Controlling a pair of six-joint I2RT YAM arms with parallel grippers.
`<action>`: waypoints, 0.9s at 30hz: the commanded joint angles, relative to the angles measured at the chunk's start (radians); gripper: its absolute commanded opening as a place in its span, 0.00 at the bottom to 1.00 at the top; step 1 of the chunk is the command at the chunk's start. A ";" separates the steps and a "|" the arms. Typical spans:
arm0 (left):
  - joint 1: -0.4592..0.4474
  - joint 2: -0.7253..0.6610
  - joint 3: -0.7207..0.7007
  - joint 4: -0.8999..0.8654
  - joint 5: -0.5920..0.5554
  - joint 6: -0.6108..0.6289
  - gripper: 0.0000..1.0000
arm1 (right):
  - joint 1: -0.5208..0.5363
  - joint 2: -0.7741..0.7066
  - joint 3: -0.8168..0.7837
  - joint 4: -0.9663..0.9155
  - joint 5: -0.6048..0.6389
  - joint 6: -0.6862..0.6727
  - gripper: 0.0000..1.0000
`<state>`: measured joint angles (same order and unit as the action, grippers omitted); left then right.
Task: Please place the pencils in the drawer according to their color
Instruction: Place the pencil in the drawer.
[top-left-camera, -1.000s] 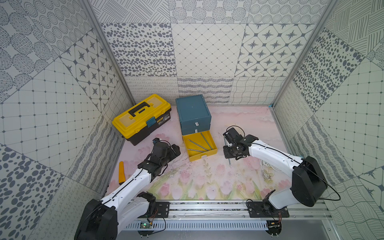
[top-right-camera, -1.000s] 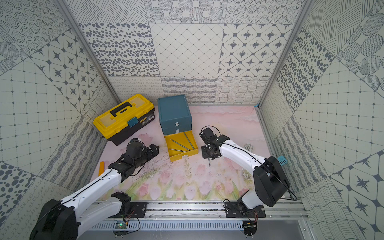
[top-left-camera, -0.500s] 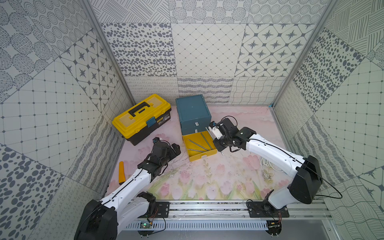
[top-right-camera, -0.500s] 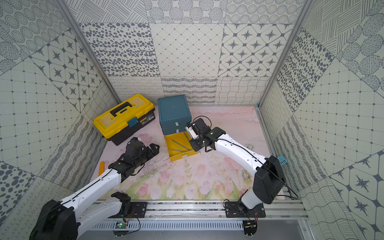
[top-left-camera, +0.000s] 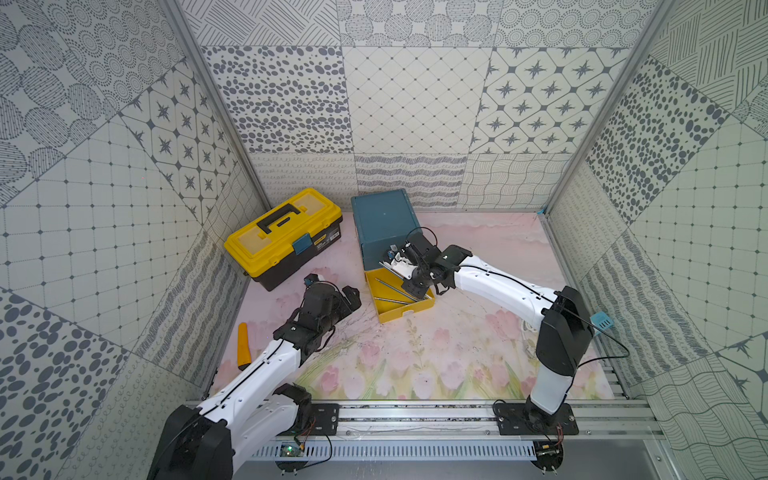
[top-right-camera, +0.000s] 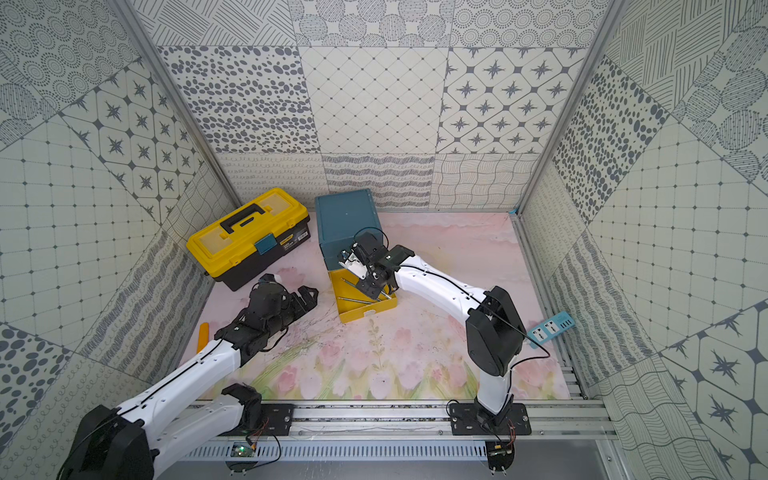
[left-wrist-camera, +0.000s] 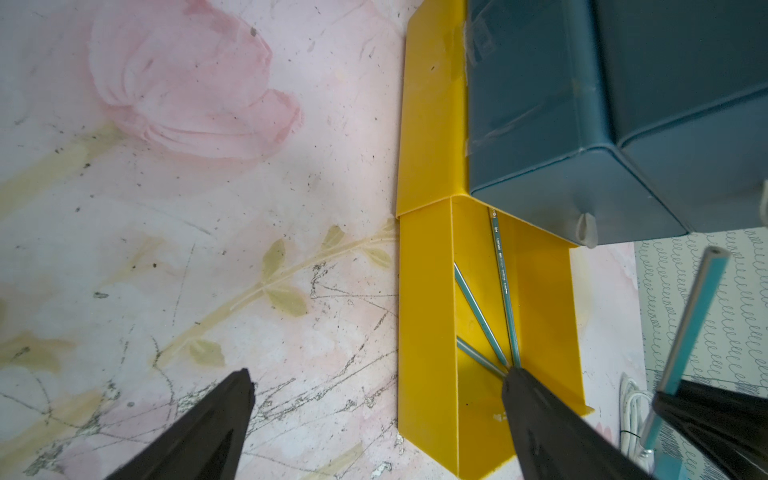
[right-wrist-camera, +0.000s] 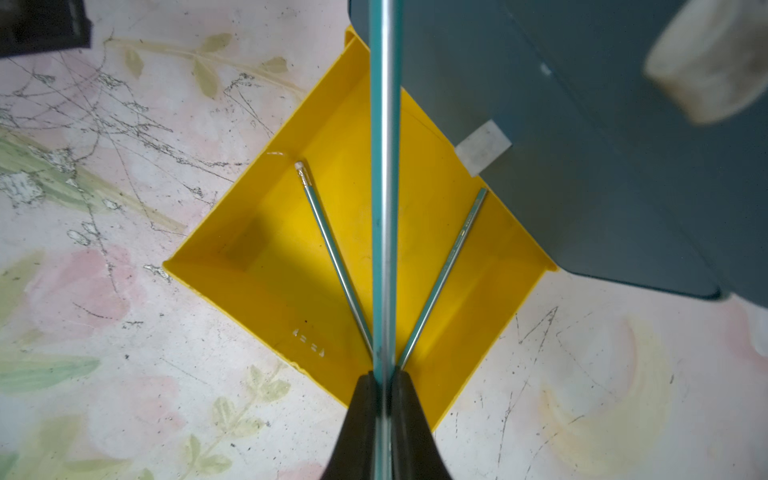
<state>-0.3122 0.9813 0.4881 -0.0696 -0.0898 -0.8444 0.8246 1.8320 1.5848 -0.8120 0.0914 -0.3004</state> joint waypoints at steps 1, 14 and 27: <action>0.006 -0.012 0.003 -0.007 -0.014 -0.004 0.99 | 0.007 0.036 0.048 -0.003 -0.012 -0.089 0.00; 0.006 -0.018 0.002 -0.010 -0.014 -0.003 0.99 | 0.006 0.192 0.139 -0.017 0.059 -0.146 0.00; 0.006 -0.018 0.001 -0.011 -0.016 0.000 0.99 | -0.001 0.281 0.168 -0.014 0.129 -0.119 0.00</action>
<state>-0.3122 0.9676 0.4881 -0.0715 -0.0933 -0.8444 0.8238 2.0907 1.7161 -0.8383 0.1955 -0.4297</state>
